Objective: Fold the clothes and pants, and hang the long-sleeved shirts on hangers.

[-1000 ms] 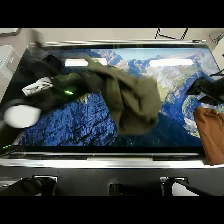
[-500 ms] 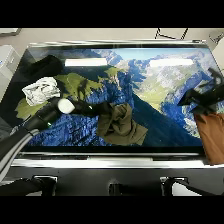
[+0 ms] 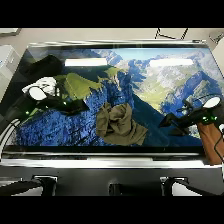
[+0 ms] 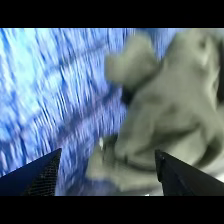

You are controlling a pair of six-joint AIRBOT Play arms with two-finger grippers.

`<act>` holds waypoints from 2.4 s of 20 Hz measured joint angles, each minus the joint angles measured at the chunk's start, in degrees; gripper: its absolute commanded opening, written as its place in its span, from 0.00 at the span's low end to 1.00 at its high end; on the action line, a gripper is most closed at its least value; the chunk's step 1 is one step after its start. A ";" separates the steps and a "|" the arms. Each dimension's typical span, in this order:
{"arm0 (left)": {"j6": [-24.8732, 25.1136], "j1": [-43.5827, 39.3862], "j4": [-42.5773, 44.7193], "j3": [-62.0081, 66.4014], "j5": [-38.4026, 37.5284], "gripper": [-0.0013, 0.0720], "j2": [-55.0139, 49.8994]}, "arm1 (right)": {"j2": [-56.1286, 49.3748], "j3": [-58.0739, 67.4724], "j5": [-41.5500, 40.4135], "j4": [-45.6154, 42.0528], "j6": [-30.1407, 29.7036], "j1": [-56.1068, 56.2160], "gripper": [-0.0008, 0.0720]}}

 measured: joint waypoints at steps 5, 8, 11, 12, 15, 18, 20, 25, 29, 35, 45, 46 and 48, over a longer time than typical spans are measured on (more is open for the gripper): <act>6.27 -3.52 -1.97 -9.25 1.38 0.89 -0.20 | 0.00 -5.11 -3.50 2.51 -1.20 0.00 0.98; 9.86 -4.48 -5.46 -13.60 4.85 0.84 -0.33 | -0.22 -6.21 -4.66 3.58 -1.29 0.13 0.98; 13.14 -5.57 -9.86 -15.43 8.00 0.83 -1.68 | -0.85 -6.60 -5.44 3.98 -1.44 2.29 0.98; 13.79 -6.08 -10.64 -15.74 8.17 0.83 -2.43 | -1.25 -6.67 -5.92 4.17 -1.44 3.85 0.98; 15.06 -7.87 -12.28 -16.24 9.68 0.59 -4.35 | -2.78 -6.78 -7.80 4.37 -1.38 8.66 0.98; 15.52 -9.25 -13.46 -16.39 11.34 0.18 -5.20 | -4.85 -6.80 -10.03 5.75 -0.50 12.66 0.98; 15.69 -9.73 -14.12 -16.39 12.09 0.05 -5.38 | -5.88 -6.75 -11.26 7.69 -0.02 15.08 0.90; 16.26 -10.05 -14.49 -16.31 12.61 0.05 -4.07 | -7.32 -6.78 -18.10 9.05 2.21 20.48 0.06; 16.52 -9.20 -14.10 -12.70 12.55 0.05 0.96 | -5.60 -1.11 -17.44 7.02 1.09 21.90 0.06; 16.68 -6.32 -13.99 10.71 12.85 0.05 13.75 | 5.44 32.85 -16.20 -5.51 -0.59 22.32 0.06; 17.59 -8.59 -15.37 43.06 20.04 0.05 24.30 | 23.26 60.37 -25.66 -2.43 0.52 22.43 0.06; 18.10 -9.11 -15.17 43.76 21.22 0.05 24.20 | 23.69 60.67 -26.67 -2.01 0.52 22.43 0.06; 18.80 -9.79 -13.46 44.39 22.56 0.05 23.15 | 23.56 61.05 -28.04 -2.23 0.55 22.43 0.06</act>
